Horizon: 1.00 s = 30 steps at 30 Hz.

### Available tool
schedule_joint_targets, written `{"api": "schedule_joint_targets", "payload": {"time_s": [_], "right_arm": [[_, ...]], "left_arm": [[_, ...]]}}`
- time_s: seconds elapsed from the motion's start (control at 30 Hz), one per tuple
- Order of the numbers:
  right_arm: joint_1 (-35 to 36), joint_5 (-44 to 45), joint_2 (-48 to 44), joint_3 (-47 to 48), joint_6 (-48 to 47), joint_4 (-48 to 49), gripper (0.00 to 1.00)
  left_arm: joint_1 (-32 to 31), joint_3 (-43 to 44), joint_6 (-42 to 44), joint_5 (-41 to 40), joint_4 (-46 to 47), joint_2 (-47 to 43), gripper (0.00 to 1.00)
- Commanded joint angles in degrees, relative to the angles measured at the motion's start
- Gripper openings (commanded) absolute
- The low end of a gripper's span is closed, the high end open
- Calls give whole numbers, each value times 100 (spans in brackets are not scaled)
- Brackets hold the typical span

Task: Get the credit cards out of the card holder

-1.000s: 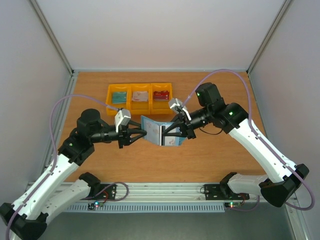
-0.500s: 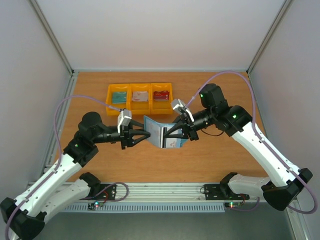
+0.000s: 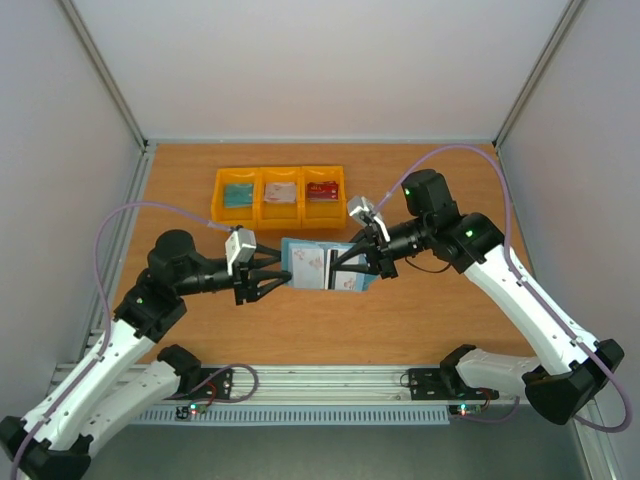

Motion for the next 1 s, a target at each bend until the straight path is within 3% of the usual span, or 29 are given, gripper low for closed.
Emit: {"api": "schedule_joint_targets", "payload": {"time_s": [0.0, 0.13, 0.3, 0.37, 0.6, 0.73, 0.97], "right_arm": [[-15, -197, -40, 128, -38, 90, 1], [-13, -165, -9, 157, 21, 181, 1], [-17, -466, -48, 209, -83, 147, 2], [-15, -590, -34, 269, -186, -23, 2], [-16, -921, 42, 416, -379, -265, 2], [-13, -842, 53, 701, -746, -831, 2], [-7, -847, 100, 701, -525, -691, 2]], "left_arm": [[11, 217, 135, 1024, 237, -97, 52], [11, 233, -259, 1046, 420, -100, 49], [15, 216, -550, 935, 545, -54, 25], [11, 216, -488, 975, 507, -49, 21], [11, 199, -447, 1165, 579, 9, 16], [11, 199, -339, 1712, 653, -48, 15], [7, 289, -469, 1429, 801, 3, 16]]}}
